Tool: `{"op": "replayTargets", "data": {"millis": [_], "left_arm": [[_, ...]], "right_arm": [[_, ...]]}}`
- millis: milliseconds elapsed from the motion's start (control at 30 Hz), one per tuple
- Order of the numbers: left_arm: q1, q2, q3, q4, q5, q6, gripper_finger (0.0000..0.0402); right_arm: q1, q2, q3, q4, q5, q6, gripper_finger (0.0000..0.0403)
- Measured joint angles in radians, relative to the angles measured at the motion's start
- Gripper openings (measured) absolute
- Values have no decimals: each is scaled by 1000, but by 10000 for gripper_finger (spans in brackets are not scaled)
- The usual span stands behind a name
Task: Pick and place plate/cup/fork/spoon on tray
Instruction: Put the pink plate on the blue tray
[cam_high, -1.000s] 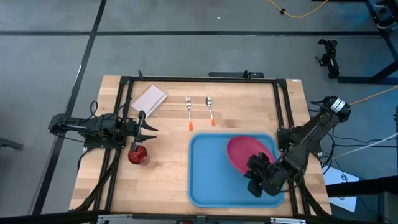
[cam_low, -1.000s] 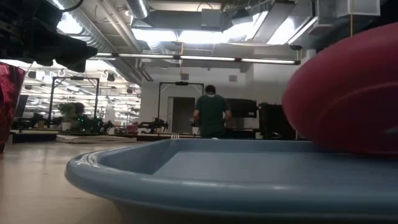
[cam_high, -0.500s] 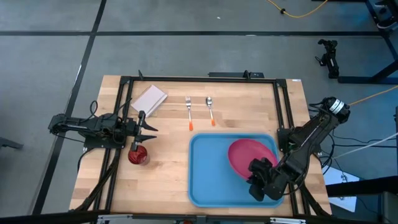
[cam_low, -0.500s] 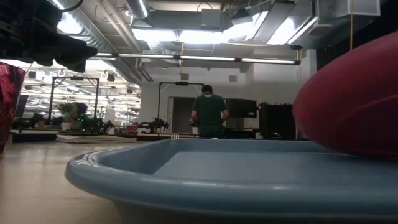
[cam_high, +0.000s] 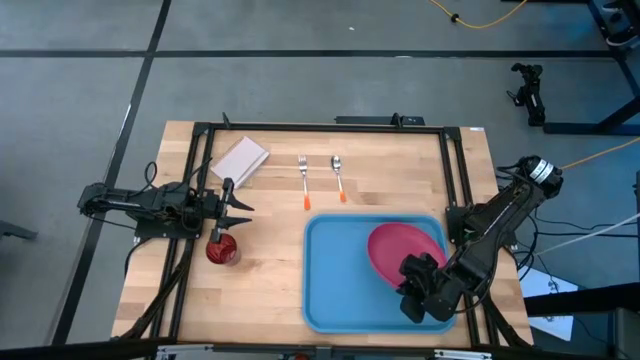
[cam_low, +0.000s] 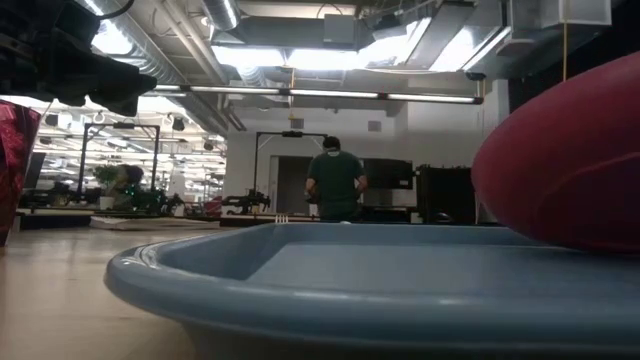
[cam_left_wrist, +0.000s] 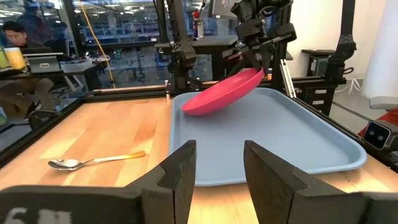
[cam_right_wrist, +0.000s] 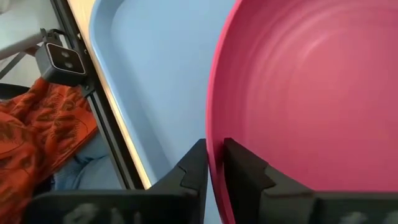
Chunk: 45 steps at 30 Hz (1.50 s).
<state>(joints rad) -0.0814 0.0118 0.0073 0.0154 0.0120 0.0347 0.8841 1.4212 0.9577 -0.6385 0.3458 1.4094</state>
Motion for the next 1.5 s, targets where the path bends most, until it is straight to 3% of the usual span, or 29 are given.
{"op": "replayTargets", "data": {"millis": [400,800,1133,1500], "left_arm": [[0,0,0,0,0,0,127],[0,0,0,0,0,0,127],[0,0,0,0,0,0,127],[0,0,0,0,0,0,127]], "right_arm": [[17,0,-1,60,10,-3,53],[20,0,-1,-13,19,33,53],[20,0,-1,61,13,53,54],[20,0,-1,71,1,52,88]]}}
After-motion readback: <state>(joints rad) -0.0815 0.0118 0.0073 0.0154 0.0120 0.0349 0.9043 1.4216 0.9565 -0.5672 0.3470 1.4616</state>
